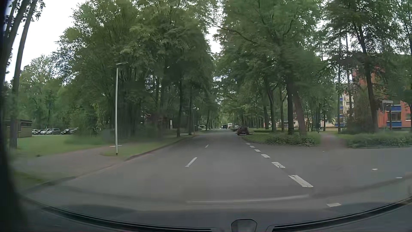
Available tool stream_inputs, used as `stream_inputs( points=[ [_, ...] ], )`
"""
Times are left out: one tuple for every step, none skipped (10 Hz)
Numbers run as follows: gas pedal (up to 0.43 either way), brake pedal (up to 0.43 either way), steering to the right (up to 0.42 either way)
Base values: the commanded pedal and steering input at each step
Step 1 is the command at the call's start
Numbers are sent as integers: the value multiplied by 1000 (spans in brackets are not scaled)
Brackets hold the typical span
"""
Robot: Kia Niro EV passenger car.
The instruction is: Follow the waypoints while adhering to traffic rules and regulations
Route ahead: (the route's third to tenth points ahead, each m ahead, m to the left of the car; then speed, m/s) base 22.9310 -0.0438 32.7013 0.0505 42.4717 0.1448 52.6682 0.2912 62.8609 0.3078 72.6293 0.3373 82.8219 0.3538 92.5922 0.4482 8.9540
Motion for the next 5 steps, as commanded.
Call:
stream_inputs(
  points=[
    [260, 6, 6],
    [260, 6, 6],
    [248, 6, 6],
    [228, 6, 5],
    [228, 6, 5]
  ],
)
